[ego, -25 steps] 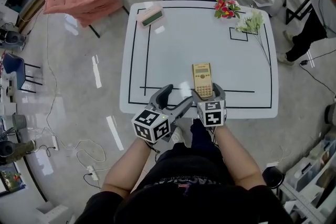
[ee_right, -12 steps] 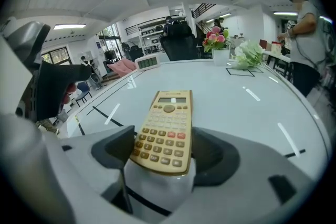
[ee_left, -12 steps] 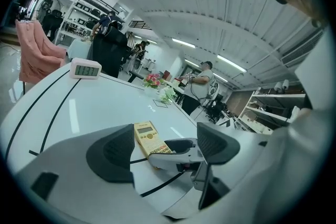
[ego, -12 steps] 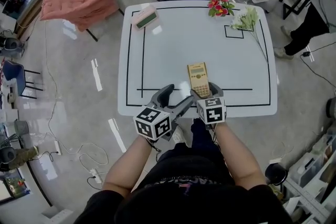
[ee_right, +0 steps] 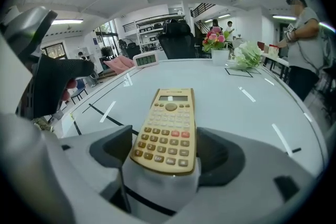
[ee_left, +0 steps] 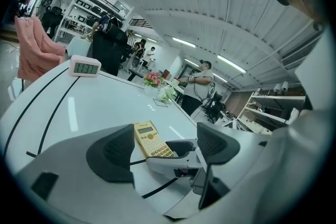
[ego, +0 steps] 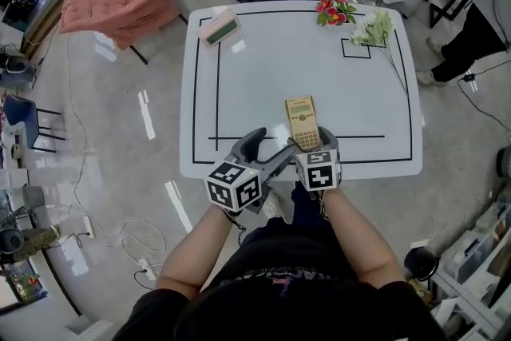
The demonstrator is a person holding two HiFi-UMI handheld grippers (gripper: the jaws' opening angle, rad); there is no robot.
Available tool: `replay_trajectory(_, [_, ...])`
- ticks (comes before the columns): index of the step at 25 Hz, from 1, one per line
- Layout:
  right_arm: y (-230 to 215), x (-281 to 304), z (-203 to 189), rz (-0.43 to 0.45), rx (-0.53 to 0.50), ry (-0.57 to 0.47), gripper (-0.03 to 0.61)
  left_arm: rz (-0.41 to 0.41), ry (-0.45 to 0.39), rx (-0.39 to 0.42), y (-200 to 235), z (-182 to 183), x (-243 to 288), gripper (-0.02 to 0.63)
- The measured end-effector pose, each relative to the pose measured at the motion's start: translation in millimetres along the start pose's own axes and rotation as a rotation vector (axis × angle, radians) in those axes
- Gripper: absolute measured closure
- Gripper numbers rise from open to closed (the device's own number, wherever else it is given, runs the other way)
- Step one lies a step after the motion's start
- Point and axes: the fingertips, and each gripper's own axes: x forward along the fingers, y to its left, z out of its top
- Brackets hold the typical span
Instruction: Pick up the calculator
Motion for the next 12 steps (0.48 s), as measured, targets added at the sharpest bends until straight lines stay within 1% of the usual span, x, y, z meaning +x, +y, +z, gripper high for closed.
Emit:
replay_trajectory(6, [2.5, 3.3, -3.6, -0.086, -0.039, 0.017, 0.199, -0.005, -0.002, -0.004, 4.2, -0.1, -5.8, 0.245])
replay_trajectory(12, [3.1, 3.7, -3.3, -0.083, -0.038, -0.015, 0.199, -0.009, 0.004, -0.007, 10.2, -2.3, -9.7, 0.245])
